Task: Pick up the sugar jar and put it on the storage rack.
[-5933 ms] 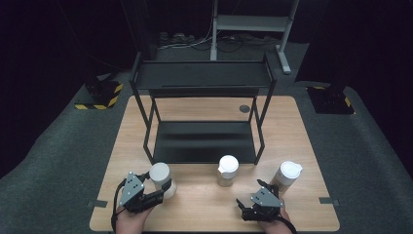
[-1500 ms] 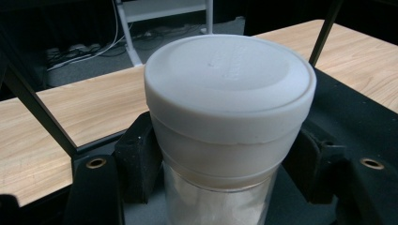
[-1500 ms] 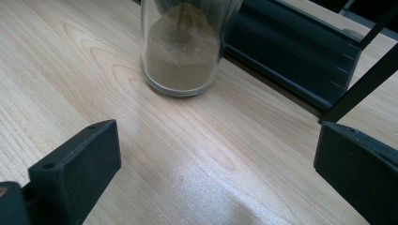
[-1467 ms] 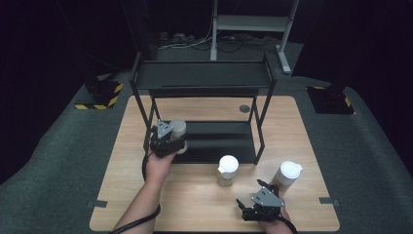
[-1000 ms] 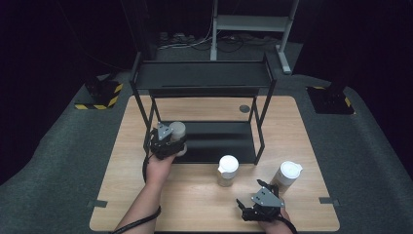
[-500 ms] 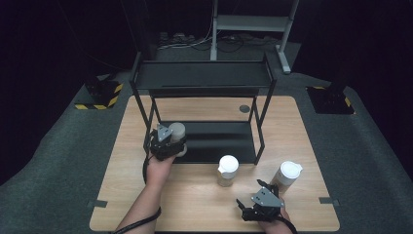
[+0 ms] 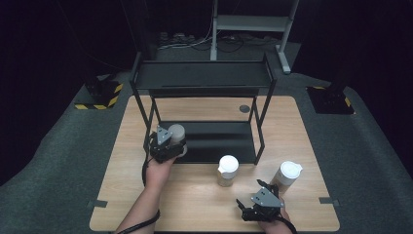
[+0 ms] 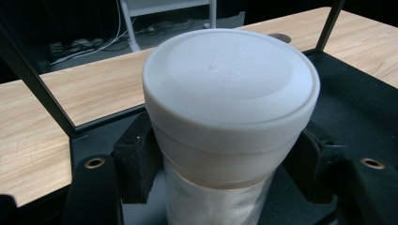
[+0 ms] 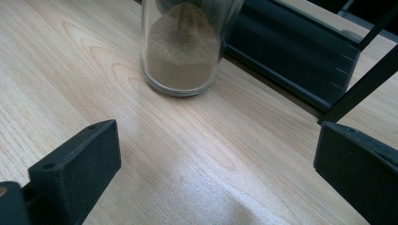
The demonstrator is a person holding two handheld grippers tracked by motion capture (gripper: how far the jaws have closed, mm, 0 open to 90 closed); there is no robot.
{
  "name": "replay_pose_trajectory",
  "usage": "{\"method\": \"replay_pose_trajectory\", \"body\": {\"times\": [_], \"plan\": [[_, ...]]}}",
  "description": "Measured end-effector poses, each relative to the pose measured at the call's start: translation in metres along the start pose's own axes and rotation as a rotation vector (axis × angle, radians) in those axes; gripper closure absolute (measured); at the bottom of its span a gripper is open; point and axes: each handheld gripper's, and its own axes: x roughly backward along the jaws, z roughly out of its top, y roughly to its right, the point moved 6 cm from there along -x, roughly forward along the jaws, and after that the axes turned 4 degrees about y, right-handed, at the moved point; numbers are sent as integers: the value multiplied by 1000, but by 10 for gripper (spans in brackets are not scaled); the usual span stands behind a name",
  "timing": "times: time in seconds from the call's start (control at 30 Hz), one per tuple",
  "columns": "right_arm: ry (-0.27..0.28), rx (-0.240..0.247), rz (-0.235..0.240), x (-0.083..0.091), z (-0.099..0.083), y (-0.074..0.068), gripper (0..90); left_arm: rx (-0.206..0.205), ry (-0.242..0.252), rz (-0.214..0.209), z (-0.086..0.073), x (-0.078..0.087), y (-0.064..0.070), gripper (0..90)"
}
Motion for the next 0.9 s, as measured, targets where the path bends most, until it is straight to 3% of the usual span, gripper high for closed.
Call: {"method": "replay_pose_trajectory", "body": {"times": [0.43, 0.63, 0.9], "plan": [[0, -7, 4, 0, 0, 1, 4, 6, -19, -2, 1, -1, 0, 335], [-4, -5, 3, 0, 0, 1, 4, 16, -30, -25, 0, -3, 2, 242], [-2, -6, 1, 0, 0, 1, 4, 12, -3, -33, 8, 0, 4, 176]]}}
